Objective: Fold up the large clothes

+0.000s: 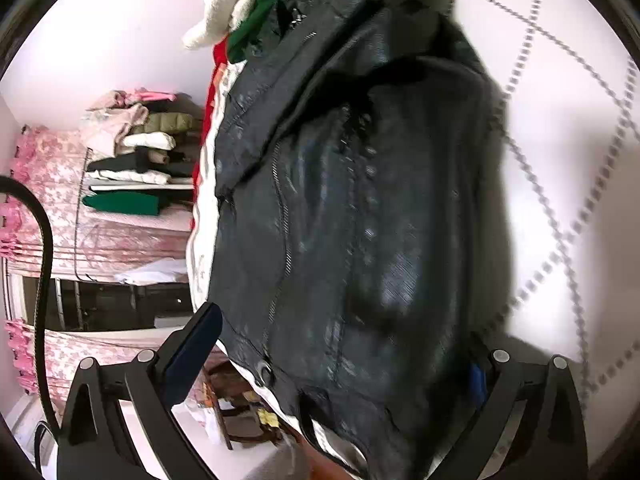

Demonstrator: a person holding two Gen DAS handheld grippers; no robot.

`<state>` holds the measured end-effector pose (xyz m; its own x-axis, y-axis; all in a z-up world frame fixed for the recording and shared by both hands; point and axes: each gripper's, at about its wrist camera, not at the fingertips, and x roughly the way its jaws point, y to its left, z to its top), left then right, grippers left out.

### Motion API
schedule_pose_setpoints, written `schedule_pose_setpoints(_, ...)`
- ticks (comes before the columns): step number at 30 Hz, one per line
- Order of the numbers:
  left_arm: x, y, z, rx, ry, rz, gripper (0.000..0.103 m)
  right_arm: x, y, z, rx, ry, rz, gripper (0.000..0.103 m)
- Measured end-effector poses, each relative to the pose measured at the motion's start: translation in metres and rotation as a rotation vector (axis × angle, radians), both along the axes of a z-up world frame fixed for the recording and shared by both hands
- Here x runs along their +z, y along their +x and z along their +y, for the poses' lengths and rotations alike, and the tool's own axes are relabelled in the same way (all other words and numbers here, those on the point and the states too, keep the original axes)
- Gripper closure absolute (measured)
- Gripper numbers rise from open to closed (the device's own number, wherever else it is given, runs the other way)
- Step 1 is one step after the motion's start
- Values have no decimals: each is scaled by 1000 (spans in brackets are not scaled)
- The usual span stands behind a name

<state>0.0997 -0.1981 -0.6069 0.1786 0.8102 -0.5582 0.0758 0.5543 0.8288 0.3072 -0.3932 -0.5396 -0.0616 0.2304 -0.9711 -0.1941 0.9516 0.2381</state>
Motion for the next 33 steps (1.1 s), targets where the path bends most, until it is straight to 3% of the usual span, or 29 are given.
schedule_pose_setpoints(3, 8, 5, 14, 31, -35, -36, 0, -15, 16, 17, -30, 167, 42, 46)
schedule_pose_setpoints(4, 11, 4, 15, 49, -62, -45, 1, -22, 22, 23, -54, 249, 68, 42)
schedule_pose_setpoints(5, 16, 3, 20, 69, -106, -64, 5, -29, 29, 30, -73, 318, 96, 30)
schedule_pose_setpoints(6, 18, 1, 21, 78, -135, -74, 23, -34, 34, 34, -88, 357, 111, 21)
schedule_pose_setpoints(7, 23, -1, 24, 89, -195, -84, 51, -42, 42, 41, -113, 418, 133, 21)
schedule_pose_setpoints(9, 31, -3, 29, 109, -301, -102, 83, -61, 56, 53, -169, 532, 186, 21)
schedule_pose_setpoints(10, 38, -4, 29, 108, -322, -113, 89, -67, 59, 56, -188, 561, 203, 21)
schedule_pose_setpoints(13, 52, -4, 32, 121, -361, -152, 94, -97, 70, 70, -289, 667, 297, 21)
schedule_pose_setpoints(14, 56, -4, 34, 127, -375, -158, 94, -100, 72, 72, -314, 689, 302, 27)
schedule_pose_setpoints(15, 60, -4, 35, 134, -391, -162, 94, -103, 72, 75, -336, 698, 305, 54)
schedule_pose_setpoints(18, 79, -2, 41, 134, -437, -180, 98, -100, 74, 81, -376, 660, 311, 69)
schedule_pose_setpoints(24, 115, -1, 80, 164, -570, -214, 99, -22, 73, 104, -324, 614, 205, 75)
schedule_pose_setpoints(30, 146, 2, 154, 240, -747, -261, 97, 68, 81, 188, -201, 471, 103, 76)
schedule_pose_setpoints(33, 157, 7, 202, 285, -808, -289, 95, 94, 89, 242, -149, 425, 80, 76)
